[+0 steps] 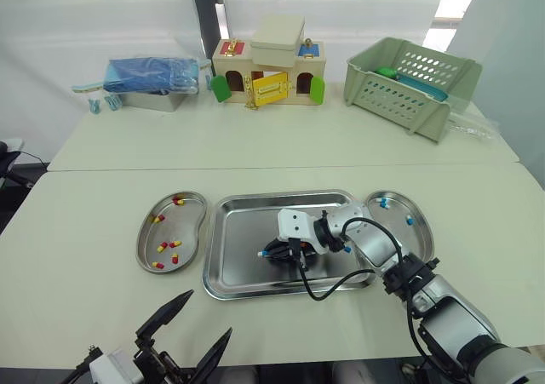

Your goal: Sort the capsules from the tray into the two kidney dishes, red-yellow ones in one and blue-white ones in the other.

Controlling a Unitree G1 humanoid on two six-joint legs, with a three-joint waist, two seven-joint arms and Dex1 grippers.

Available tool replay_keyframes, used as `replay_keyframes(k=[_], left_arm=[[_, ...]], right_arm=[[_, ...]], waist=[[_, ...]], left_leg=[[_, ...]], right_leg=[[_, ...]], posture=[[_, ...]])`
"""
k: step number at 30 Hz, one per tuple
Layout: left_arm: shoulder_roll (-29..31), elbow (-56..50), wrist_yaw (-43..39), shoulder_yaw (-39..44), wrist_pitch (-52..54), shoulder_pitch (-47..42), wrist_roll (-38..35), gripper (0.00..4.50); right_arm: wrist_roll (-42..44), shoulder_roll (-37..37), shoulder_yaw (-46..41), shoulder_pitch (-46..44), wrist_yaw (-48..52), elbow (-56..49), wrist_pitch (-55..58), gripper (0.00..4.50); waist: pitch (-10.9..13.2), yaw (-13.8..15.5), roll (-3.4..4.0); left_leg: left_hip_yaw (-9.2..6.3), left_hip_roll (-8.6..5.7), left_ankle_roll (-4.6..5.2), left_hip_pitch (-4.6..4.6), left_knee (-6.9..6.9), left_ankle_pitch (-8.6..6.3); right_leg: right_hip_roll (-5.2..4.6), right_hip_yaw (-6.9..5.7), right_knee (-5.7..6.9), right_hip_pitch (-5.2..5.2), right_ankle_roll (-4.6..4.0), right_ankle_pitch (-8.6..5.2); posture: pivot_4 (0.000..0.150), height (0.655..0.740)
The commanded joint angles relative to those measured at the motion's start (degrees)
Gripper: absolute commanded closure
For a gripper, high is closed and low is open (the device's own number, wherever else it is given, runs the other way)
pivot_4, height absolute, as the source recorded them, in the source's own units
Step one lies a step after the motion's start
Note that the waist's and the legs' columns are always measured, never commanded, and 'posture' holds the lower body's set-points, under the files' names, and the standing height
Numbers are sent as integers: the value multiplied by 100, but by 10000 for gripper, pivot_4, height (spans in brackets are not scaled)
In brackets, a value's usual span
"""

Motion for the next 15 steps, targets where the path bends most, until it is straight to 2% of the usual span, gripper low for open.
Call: replay_keyframes(k=[1, 5, 10, 15], left_arm=[[45, -80, -8, 17, -42, -16, -119, 0], [137, -130, -125, -43, 34, -89, -247, 0], [562, -75, -710, -291, 76, -392, -383, 0], [863, -12, -1037, -400, 272, -844, -556, 0]], right_arm=[[124, -124, -106, 155, 127, -393, 151, 40928], [430, -502, -453, 393, 199, -1106, 494, 40928], [1264, -1777, -1625, 1265, 339, -2721, 1461, 40928], [1771, -2926, -2945, 2250, 290, -3223, 1798, 40928]], waist=[[0, 1, 0], [1, 30, 0], [2, 141, 2], [1, 157, 2]], left_leg=[[0, 0, 0, 0, 0, 0], [-1, -1, 0, -4, 1, 0], [-1, -2, 0, -10, 2, 0], [3, -2, 1, -5, 2, 0]], right_leg=[[0, 0, 0, 0, 0, 0], [-1, 0, -2, 1, 0, 0], [-2, -3, -4, 1, 0, 0], [-2, -3, -6, 11, 0, 0]], posture=[[1500, 7400], [1500, 7400], [1500, 7400], [1500, 7400]])
